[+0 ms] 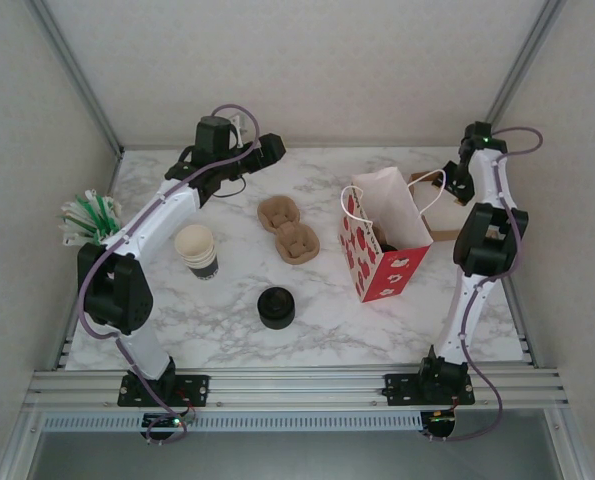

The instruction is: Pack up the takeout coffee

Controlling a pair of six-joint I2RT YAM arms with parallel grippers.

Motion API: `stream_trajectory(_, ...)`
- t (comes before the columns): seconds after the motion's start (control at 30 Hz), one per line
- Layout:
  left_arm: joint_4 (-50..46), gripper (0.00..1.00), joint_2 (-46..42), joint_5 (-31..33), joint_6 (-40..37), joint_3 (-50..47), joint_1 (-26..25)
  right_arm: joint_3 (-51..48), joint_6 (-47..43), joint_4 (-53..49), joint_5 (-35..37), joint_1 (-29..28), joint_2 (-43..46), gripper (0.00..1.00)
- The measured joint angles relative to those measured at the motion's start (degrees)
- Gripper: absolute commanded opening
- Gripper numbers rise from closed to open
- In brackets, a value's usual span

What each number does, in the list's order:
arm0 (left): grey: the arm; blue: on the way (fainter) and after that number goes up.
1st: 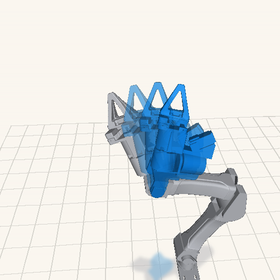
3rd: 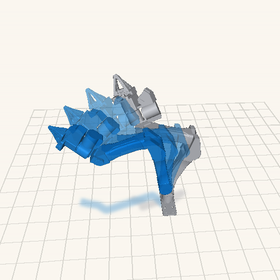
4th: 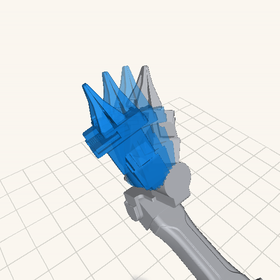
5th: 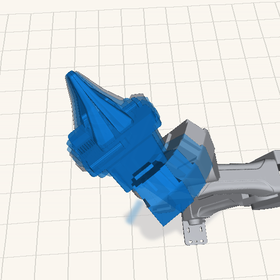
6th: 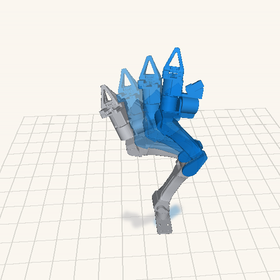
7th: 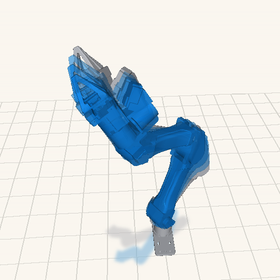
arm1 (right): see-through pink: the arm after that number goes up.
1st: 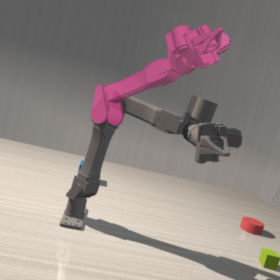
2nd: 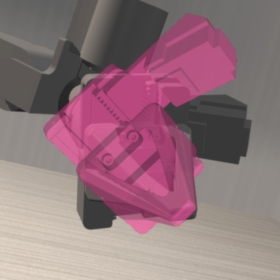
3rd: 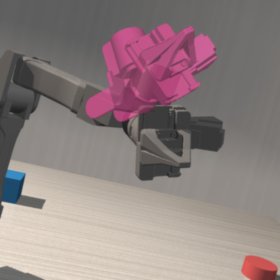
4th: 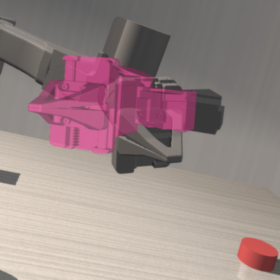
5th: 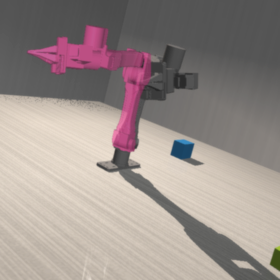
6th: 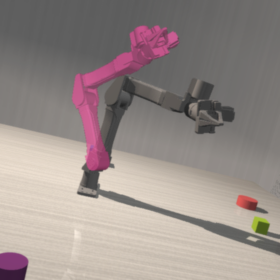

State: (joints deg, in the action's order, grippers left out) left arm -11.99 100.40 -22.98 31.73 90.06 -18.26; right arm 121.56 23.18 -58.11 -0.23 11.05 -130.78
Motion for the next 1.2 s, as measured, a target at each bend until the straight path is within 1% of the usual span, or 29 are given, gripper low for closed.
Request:
stream_trajectory(0.43, 0.7, 1.00, 1.0, -0.5, 0.0, -1.1, 0.0, 1.0, 0.0, -2.0, 1.1, -1.6, -8.5, 0.59)
stream_trajectory(0.53, 1.2, 1.00, 1.0, -0.7, 0.3, -1.5, 0.0, 1.9, 0.0, -2.6, 1.7, -1.7, -8.8, 0.58)
stream_trajectory(0.57, 1.3, 1.00, 1.0, -0.9, 0.4, -1.6, 0.0, 2.1, 0.0, -2.7, 1.7, -1.7, -8.8, 0.56)
stream_trajectory(0.6, 1.5, 1.00, 1.0, -1.1, 0.5, -1.7, 0.0, 2.4, -0.1, -2.8, 1.8, -1.9, -8.9, 0.51)
stream_trajectory(0.7, 1.6, 1.00, 1.0, -1.3, 0.7, -1.8, 0.0, 2.6, -0.9, -2.9, 2.1, -1.9, -9.0, 0.30)
stream_trajectory(0.8, 1.7, 1.00, 1.0, -1.3, 0.7, -1.8, 0.0, 2.6, -1.0, -2.8, 2.1, -1.9, -9.0, 0.26)
stream_trajectory(0.97, 1.9, 1.00, 1.0, -1.3, 0.7, -1.8, 0.0, 2.6, -1.2, -2.7, 2.1, -1.9, -8.9, 0.15)
stream_trajectory(1.07, 1.9, 1.00, 1.0, -1.3, 0.7, -1.8, 0.0, 2.6, -1.5, -2.7, 2.1, -1.9, -8.6, 0.06)
stream_trajectory(1.1, 1.9, 1.00, 1.0, -1.3, 0.7, -1.8, 0.0, 2.6, -1.5, -2.7, 2.1, -1.9, -8.3, 0.04)
stream_trajectory(1.2, 1.9, 1.00, 1.0, -1.3, 0.7, -1.8, 0.0, 2.6, -1.5, -2.8, 2.1, -1.9, -7.0, 0.04)
